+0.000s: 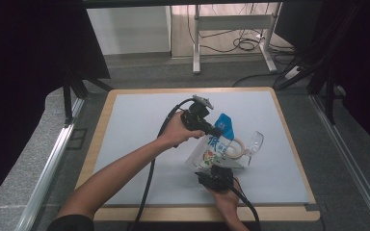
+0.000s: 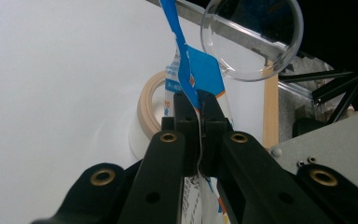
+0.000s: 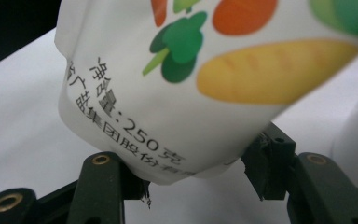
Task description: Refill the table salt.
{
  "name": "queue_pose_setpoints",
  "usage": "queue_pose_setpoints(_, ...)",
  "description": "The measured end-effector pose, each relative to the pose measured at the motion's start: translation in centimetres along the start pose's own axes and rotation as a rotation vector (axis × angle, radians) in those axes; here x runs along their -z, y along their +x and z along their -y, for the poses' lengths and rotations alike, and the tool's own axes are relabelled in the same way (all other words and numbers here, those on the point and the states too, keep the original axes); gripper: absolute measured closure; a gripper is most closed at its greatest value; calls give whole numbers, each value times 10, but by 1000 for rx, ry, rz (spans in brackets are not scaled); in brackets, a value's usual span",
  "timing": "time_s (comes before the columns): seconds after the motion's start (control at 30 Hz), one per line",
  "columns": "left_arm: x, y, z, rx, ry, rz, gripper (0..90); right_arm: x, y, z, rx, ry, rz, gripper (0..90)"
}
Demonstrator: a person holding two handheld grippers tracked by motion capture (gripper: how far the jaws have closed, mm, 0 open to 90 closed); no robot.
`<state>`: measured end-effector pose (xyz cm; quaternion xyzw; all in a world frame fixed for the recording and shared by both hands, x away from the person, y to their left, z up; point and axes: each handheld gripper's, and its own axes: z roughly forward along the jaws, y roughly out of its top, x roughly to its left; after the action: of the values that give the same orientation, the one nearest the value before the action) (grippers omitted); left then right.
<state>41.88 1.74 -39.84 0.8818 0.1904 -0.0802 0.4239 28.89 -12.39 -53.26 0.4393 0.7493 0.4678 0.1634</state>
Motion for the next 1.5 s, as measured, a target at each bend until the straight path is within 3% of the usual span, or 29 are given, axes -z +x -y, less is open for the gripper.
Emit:
queue_pose_setpoints(0.37, 7, -1, 7, 8, -39, 0, 894, 6, -5, 3, 21, 5, 24, 484)
queue_pose_setpoints(0.57, 13, -1, 12, 38, -99, 1, 897, 5, -3, 2, 53, -7, -18, 464)
queue_pose_setpoints(0.67, 18, -1, 14, 33, -114, 1, 898, 3, 3, 2, 100, -2, -20, 450)
queue_pose_setpoints(0.73, 22, -1, 16, 30, -128, -1, 898, 2, 5, 2, 104, 4, -30, 439)
queue_pose_setpoints(1.33, 57, 15, 50, 97, -228, -37, 899, 9, -1, 1, 89, -8, -41, 418)
queue_pose_setpoints(1.5, 64, 18, 64, 103, -245, -79, 899, 12, -4, 1, 86, -14, -34, 414)
